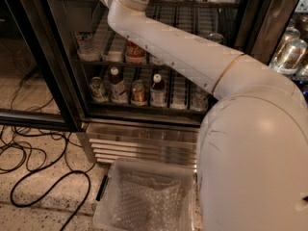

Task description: Pick coke can from top shelf of fridge

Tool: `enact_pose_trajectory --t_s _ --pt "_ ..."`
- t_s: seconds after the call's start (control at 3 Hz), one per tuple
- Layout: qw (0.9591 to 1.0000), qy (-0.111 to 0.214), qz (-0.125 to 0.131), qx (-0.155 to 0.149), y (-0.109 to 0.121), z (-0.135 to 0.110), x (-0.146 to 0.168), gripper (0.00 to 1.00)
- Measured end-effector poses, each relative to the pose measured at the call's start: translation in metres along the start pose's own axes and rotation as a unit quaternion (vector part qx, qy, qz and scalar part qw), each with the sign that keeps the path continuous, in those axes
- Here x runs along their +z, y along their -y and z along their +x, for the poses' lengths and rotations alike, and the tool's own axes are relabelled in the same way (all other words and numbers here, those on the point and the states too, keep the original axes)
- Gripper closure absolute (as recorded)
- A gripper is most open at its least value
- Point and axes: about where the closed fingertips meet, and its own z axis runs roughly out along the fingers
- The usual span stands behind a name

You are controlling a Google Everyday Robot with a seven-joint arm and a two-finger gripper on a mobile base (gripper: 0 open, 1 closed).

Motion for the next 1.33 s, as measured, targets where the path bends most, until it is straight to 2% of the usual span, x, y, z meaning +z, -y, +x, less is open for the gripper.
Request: enact_pose_trajectory --t_s 0.33,0.67,1.33 --pt "1.0 0.0 0.0 0.0 0.0 0.0 0.0 0.86" --pt "1.0 0.0 0.0 0.0 0.0 -0.002 -0.001 1.0" --pt "0.9991 0.002 -0.019 0.037 -0.008 -0.01 -0.015 1.0"
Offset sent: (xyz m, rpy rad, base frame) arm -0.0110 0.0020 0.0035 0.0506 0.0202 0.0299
